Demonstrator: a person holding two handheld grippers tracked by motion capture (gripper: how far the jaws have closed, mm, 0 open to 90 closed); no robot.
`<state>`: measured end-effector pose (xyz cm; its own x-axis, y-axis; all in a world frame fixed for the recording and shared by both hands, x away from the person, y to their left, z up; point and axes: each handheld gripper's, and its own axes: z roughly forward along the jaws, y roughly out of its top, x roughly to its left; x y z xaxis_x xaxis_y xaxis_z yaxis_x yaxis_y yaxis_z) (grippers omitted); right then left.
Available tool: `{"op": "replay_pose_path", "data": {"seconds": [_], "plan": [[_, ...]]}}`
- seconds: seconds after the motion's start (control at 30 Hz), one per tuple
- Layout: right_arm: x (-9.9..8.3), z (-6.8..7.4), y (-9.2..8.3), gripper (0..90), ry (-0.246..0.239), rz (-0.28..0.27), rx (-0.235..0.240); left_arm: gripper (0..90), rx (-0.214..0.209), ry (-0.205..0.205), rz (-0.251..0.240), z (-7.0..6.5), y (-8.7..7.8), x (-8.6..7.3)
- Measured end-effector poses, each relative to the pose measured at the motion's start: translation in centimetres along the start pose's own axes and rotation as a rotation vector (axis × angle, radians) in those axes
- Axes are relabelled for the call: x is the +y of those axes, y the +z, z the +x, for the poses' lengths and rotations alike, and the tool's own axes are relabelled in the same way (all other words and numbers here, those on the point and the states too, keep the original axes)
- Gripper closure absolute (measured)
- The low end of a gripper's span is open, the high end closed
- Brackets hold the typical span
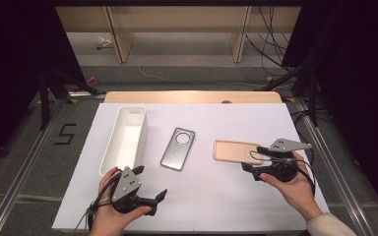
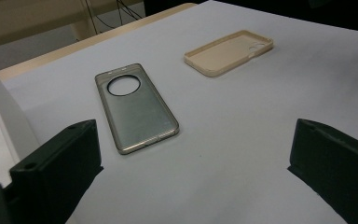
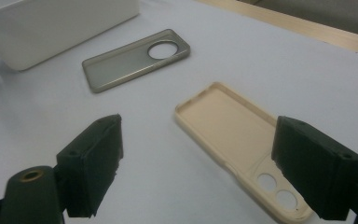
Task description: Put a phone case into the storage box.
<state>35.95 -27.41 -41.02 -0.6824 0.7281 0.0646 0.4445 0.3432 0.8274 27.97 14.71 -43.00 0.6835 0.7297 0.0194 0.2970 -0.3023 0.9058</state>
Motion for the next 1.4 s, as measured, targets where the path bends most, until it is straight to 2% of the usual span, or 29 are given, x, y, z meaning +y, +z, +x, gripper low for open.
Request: {"op": "replay_pose_path", "data": {"seconds": [0.27,0.37,0.4,0.47,0.5,0.57,0.6,0.63,0.67,0.7,0.73,0.8,1.13,1.17,1.3,1.4], "plan": [[0.2,0.3,0.5,20.4,-0.004,0.010,-0.004,3.0,0.000,-0.004,-0.003,0.0,0.0,0.0],[0.6,0.9,1.2,31.2,-0.030,0.018,0.022,3.6,0.002,-0.005,-0.001,0.0,0.1,0.0],[1.0,1.4,1.7,44.8,-0.063,0.019,0.031,4.1,0.006,-0.005,0.002,0.0,0.1,0.0],[1.2,1.8,2.0,48.1,-0.082,0.014,0.038,4.4,0.008,-0.004,0.003,0.0,0.2,0.0],[1.5,2.1,2.3,53.1,-0.096,0.012,0.043,4.9,0.013,0.000,0.007,0.1,0.2,0.0],[2.0,2.8,2.9,60.6,-0.117,0.022,0.073,5.5,0.015,0.001,0.011,0.1,0.2,0.0],[2.3,3.5,3.7,68.0,-0.127,0.037,0.104,6.0,0.018,-0.003,0.011,0.2,0.3,0.0],[2.3,3.5,3.7,68.0,-0.127,0.037,0.104,6.2,0.018,-0.003,0.011,0.2,0.3,0.0],[2.5,4.0,4.3,72.5,-0.146,0.053,0.119,6.3,0.021,0.002,0.011,0.2,0.3,0.0],[2.5,4.0,4.3,72.5,-0.146,0.053,0.119,6.4,0.021,0.002,0.011,0.2,0.3,0.0],[3.0,4.5,5.0,77.2,-0.160,0.062,0.136,6.4,0.023,0.002,0.011,0.3,0.3,0.0],[3.4,4.9,5.7,80.7,-0.170,0.067,0.150,6.4,0.025,0.004,0.011,0.3,0.3,0.0],[4.9,6.3,8.7,88.9,-0.175,0.112,0.186,6.5,0.031,0.007,0.012,0.7,0.3,-0.1],[5.3,6.8,9.5,90.0,-0.177,0.121,0.194,6.5,0.031,0.006,0.013,0.7,0.3,-0.2],[5.7,7.4,10.5,90.0,-0.176,0.140,0.206,6.5,0.030,0.005,0.013,0.8,0.3,-0.2],[6.2,8.4,12.2,90.0,-0.187,0.169,0.224,6.6,0.031,0.003,0.012,0.8,0.2,-0.2]]}}
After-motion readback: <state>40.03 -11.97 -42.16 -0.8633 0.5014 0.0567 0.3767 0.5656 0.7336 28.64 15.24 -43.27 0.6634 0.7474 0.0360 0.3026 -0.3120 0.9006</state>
